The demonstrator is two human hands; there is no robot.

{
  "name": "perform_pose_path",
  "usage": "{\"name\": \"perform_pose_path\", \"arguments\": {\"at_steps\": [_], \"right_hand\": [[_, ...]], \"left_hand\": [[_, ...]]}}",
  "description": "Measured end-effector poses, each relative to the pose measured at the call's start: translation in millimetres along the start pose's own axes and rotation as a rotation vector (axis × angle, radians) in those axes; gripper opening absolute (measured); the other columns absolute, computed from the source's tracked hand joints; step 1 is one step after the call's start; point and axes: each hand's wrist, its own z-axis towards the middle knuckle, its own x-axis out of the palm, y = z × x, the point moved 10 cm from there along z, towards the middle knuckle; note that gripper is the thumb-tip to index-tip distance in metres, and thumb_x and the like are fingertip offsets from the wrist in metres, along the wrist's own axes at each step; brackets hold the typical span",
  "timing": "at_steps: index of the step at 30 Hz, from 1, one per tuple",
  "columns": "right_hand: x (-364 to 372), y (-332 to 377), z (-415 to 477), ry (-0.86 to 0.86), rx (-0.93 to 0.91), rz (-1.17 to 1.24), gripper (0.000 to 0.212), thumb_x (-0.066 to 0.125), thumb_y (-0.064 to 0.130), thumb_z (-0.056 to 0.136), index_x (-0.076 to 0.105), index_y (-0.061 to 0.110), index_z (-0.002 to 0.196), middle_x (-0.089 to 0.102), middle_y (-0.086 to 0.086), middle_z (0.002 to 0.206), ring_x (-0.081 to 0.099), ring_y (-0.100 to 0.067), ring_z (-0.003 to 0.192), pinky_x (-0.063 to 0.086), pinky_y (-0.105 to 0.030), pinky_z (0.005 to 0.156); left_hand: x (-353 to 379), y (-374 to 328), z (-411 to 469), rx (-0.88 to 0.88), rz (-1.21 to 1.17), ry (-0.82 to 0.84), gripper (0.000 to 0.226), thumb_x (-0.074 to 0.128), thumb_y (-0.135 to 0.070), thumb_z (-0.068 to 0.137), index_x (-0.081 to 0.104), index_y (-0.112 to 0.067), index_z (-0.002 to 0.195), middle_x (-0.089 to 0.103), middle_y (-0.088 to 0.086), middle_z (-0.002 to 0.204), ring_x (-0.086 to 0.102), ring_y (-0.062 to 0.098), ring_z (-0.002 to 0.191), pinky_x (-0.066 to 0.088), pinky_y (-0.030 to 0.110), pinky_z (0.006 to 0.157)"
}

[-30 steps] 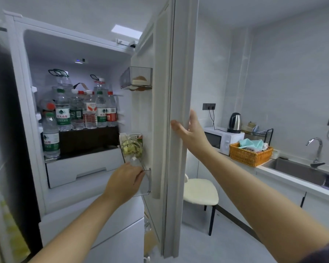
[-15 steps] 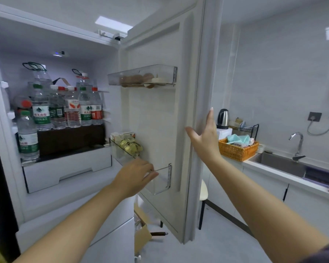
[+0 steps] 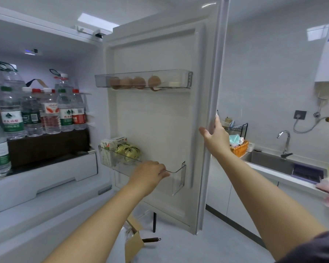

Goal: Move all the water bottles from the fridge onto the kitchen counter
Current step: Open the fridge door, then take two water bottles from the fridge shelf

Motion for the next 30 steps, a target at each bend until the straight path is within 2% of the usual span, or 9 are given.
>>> {"name": "perform_pose_path", "arguments": {"at_steps": [2, 5, 9, 12, 15, 23, 26, 28, 30], "right_hand": [[-1, -11, 12, 0.011, 0.031, -0.023, 0.074, 0.056, 0.027, 0.099, 0.012, 0.016, 0.157, 0.04, -0.012, 0.153, 0.041, -0.029, 0.136, 0.036, -0.032, 0.102], [2, -26, 32, 0.032, 0.048, 0.001, 0.073, 0.056, 0.027, 0.099, 0.013, 0.017, 0.157, 0.037, -0.01, 0.155, 0.039, -0.028, 0.139, 0.035, -0.034, 0.105], [7, -47, 58, 0.052, 0.056, 0.03, 0.073, 0.056, 0.026, 0.099, 0.013, 0.02, 0.157, 0.035, -0.007, 0.156, 0.036, -0.028, 0.142, 0.034, -0.039, 0.111], [11, -60, 75, 0.066, 0.05, 0.044, 0.071, 0.055, 0.027, 0.099, 0.014, 0.022, 0.157, 0.038, -0.007, 0.155, 0.038, -0.029, 0.14, 0.036, -0.042, 0.111], [15, -72, 90, 0.075, 0.061, 0.055, 0.069, 0.052, 0.027, 0.101, 0.013, 0.021, 0.157, 0.032, -0.006, 0.158, 0.033, -0.028, 0.144, 0.032, -0.042, 0.113], [28, -98, 127, 0.119, 0.088, 0.098, 0.066, 0.05, 0.028, 0.102, 0.014, 0.021, 0.157, 0.032, -0.008, 0.158, 0.032, -0.03, 0.144, 0.033, -0.046, 0.115], [33, -104, 139, 0.133, 0.095, 0.094, 0.064, 0.048, 0.029, 0.102, 0.015, 0.023, 0.157, 0.031, -0.01, 0.158, 0.032, -0.032, 0.144, 0.033, -0.049, 0.115], [35, -107, 145, 0.13, 0.106, 0.092, 0.062, 0.045, 0.027, 0.103, 0.015, 0.022, 0.157, 0.03, -0.008, 0.159, 0.032, -0.031, 0.144, 0.032, -0.045, 0.115], [38, -113, 150, 0.124, 0.116, 0.058, 0.059, 0.042, 0.025, 0.105, 0.016, 0.019, 0.157, 0.032, -0.008, 0.158, 0.034, -0.029, 0.143, 0.033, -0.041, 0.112]], "left_hand": [[5, -7, 11, -0.012, 0.012, -0.018, 0.043, 0.039, -0.049, 0.1, 0.067, -0.018, 0.112, 0.066, 0.002, 0.108, 0.057, 0.022, 0.101, 0.043, 0.034, 0.079], [10, -14, 25, -0.018, 0.073, -0.052, 0.044, 0.039, -0.051, 0.099, 0.068, -0.019, 0.111, 0.068, 0.001, 0.106, 0.058, 0.022, 0.1, 0.043, 0.033, 0.078], [18, -24, 45, -0.024, 0.09, -0.064, 0.044, 0.039, -0.052, 0.098, 0.067, -0.019, 0.108, 0.068, 0.0, 0.105, 0.056, 0.022, 0.1, 0.031, 0.031, 0.074], [29, -28, 59, -0.044, 0.099, -0.05, 0.042, 0.037, -0.053, 0.098, 0.065, -0.023, 0.106, 0.067, -0.003, 0.104, 0.055, 0.019, 0.101, 0.031, 0.031, 0.081], [39, -31, 73, -0.057, 0.096, -0.038, 0.041, 0.036, -0.052, 0.099, 0.064, -0.024, 0.105, 0.067, -0.003, 0.104, 0.054, 0.019, 0.102, 0.032, 0.032, 0.088], [59, -38, 106, -0.081, 0.07, -0.065, 0.04, 0.036, -0.051, 0.1, 0.064, -0.022, 0.102, 0.068, -0.004, 0.1, 0.056, 0.019, 0.097, 0.026, 0.032, 0.079], [63, -41, 116, -0.078, 0.054, -0.095, 0.035, 0.036, -0.045, 0.102, 0.063, -0.024, 0.108, 0.068, -0.004, 0.105, 0.057, 0.019, 0.1, 0.024, 0.031, 0.075], [67, -43, 124, -0.05, 0.025, -0.108, 0.029, 0.039, -0.033, 0.103, 0.061, -0.026, 0.121, 0.067, -0.004, 0.112, 0.058, 0.02, 0.104, 0.027, 0.03, 0.078], [71, -42, 133, -0.028, 0.011, -0.104, 0.035, 0.043, -0.017, 0.101, 0.055, -0.029, 0.132, 0.066, -0.005, 0.117, 0.057, 0.021, 0.107, 0.03, 0.028, 0.082]]}}
